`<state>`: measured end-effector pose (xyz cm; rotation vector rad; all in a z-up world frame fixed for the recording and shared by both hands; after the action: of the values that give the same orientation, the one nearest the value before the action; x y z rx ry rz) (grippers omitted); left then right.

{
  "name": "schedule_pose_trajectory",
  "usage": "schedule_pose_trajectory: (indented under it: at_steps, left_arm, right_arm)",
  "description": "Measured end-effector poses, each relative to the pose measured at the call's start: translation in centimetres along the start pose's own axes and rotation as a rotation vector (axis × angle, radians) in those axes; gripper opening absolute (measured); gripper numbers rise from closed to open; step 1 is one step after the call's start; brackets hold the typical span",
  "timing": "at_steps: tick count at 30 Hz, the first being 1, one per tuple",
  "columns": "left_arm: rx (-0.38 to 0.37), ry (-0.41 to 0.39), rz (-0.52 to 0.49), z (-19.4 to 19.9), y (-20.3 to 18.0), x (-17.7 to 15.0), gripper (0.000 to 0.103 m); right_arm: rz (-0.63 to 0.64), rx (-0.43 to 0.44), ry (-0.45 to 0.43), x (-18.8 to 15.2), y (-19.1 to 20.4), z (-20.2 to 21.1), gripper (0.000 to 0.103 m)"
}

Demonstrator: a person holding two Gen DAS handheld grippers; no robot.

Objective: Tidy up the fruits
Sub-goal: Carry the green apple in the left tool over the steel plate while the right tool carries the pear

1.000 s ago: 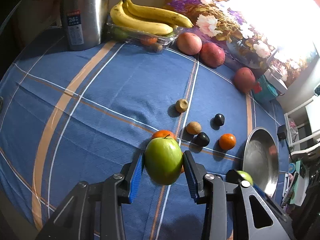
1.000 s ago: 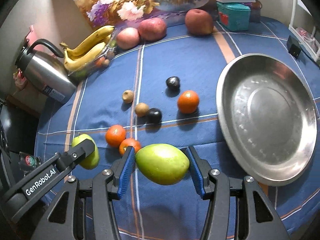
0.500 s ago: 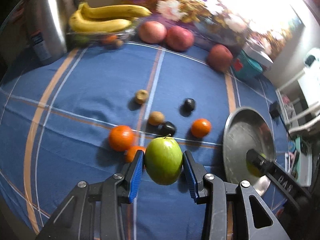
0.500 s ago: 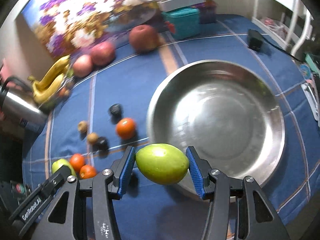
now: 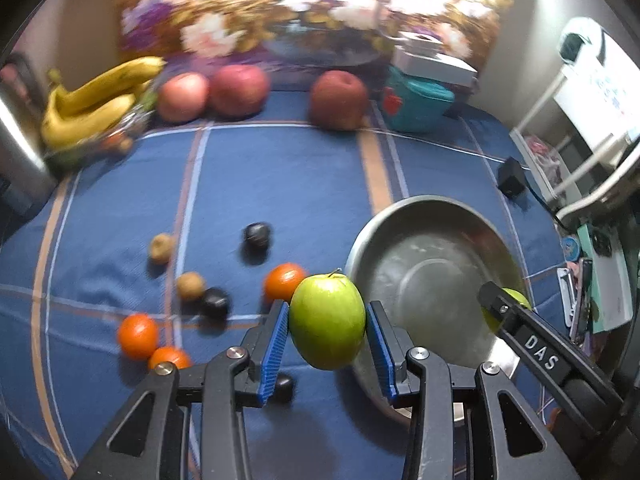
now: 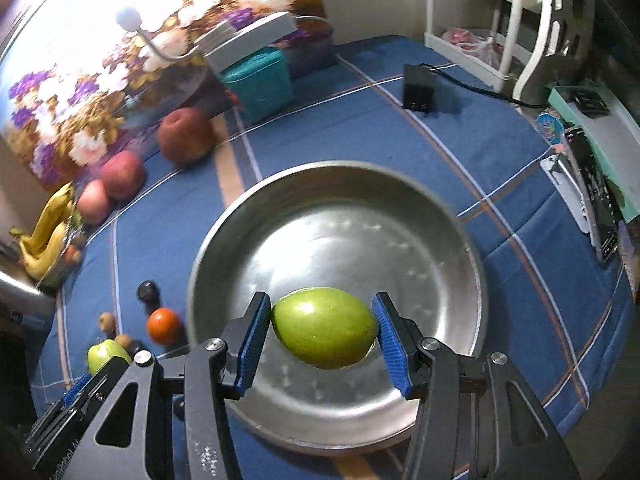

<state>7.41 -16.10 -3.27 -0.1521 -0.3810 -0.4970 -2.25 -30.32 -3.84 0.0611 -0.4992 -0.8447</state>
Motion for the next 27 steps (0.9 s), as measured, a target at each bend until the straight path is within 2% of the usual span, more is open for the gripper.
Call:
schedule_pose_trajectory:
  at_steps: [4,13,27]
  left_arm:
    - [-0.007,-0.012,-0.049,-0.9,-2.4,0.6,0.042]
    - [-0.021,-0.006,-0.102,-3.6,-5.0,0.4,0.042]
    - [0.001,0.033,-0.135,-5.6,-6.0,-1.0,0.042]
  right_arm:
    - [-0.013,-0.020,-0.018,1.0,-1.1,-0.1,0.054]
    - [-0.065,-0.048,-0.033,2.5,-3.7,-0.4,0.054]
    - [-0.100,-0.057,0.054,1.7,-5.3,-3.1,0.054]
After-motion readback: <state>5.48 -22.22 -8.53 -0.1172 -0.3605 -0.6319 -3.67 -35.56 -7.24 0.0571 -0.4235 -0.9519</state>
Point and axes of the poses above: each gripper's, at about its wrist camera, not at the fingertips, and z roughly against the way its jaws point, y to its left, x to its top, the point moved 5 cm from there along -z, roughly the way its jaws point, and after that the axes turned 8 degrees about x, right-handed, at the moved point
